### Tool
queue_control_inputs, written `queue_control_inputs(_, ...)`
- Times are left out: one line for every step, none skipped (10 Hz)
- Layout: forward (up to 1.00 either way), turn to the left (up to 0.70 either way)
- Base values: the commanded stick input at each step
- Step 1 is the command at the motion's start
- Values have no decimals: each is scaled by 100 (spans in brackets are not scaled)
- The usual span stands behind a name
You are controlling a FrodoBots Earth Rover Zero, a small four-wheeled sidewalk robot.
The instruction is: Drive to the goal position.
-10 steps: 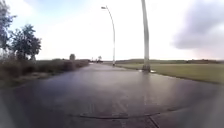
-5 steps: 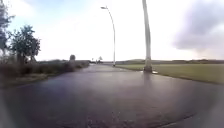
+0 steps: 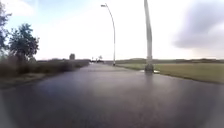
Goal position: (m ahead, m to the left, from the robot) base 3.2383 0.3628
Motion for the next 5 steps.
queue_control_inputs(45,0)
queue_control_inputs(45,0)
queue_control_inputs(45,0)
queue_control_inputs(45,0)
queue_control_inputs(45,0)
